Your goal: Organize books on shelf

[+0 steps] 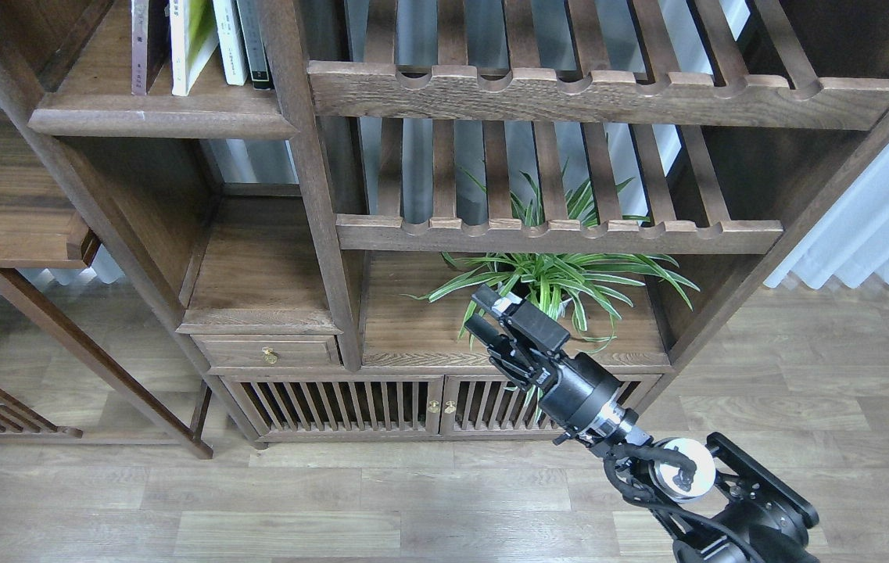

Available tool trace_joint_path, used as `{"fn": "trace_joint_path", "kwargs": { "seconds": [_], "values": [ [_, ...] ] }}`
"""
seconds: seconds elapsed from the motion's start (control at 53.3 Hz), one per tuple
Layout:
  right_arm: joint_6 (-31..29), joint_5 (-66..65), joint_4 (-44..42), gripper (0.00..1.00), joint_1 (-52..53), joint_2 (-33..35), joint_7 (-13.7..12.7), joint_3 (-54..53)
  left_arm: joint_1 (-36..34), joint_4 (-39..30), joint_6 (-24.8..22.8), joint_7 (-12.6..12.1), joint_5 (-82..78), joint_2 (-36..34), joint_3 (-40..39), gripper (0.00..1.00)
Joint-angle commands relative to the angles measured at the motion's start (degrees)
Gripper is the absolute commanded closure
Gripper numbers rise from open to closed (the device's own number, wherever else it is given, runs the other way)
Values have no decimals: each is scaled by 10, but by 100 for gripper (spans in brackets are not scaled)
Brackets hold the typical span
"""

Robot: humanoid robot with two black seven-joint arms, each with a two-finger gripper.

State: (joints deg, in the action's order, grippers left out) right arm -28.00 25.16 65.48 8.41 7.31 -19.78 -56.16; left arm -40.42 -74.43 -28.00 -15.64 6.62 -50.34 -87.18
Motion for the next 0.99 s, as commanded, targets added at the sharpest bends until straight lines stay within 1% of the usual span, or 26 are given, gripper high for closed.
{"fn": "trace_joint_path", "kwargs": {
  "seconds": [0.0,0.15,0.319,0.356,0.375,0.394,0.45,0.488,0.525,0.619,0.75,0.825,0.9,0.975],
  "values": [
    [0,-1,0,19,3,-5,0,0,0,1,0,0,-42,3,-9,100],
    [0,-2,-1,19,5,-17,0,3,1,7,0,5,-92,9,-11,100],
    [0,-13,-1,19,6,-22,0,14,1,22,0,9,-157,45,-11,100],
    [0,-15,-1,19,9,-21,0,17,1,24,0,13,-172,53,-11,100],
    [0,-18,-1,19,12,-21,0,17,1,35,0,23,-211,62,-11,100],
    [0,-18,-1,19,14,-20,0,17,1,39,0,27,-227,62,-11,100],
    [0,-18,-1,19,16,-20,0,17,1,46,0,39,-252,67,-10,100],
    [0,-18,-1,19,17,-20,0,17,1,49,0,54,-277,77,-10,100],
    [0,-18,-1,19,17,-20,0,17,0,52,0,61,-290,86,-10,100],
    [0,-18,-1,19,15,-20,0,16,1,53,0,68,-314,96,-9,100],
    [0,-18,-1,17,13,-21,0,19,-12,53,0,69,-335,117,0,100],
    [0,-18,-1,17,13,-22,0,20,-26,55,0,69,-365,139,3,100],
    [0,-17,-1,17,13,-22,0,20,-37,71,8,70,-389,161,3,100],
    [0,-18,-1,17,13,-22,0,20,-56,103,11,88,-419,176,9,100]
  ]
}}
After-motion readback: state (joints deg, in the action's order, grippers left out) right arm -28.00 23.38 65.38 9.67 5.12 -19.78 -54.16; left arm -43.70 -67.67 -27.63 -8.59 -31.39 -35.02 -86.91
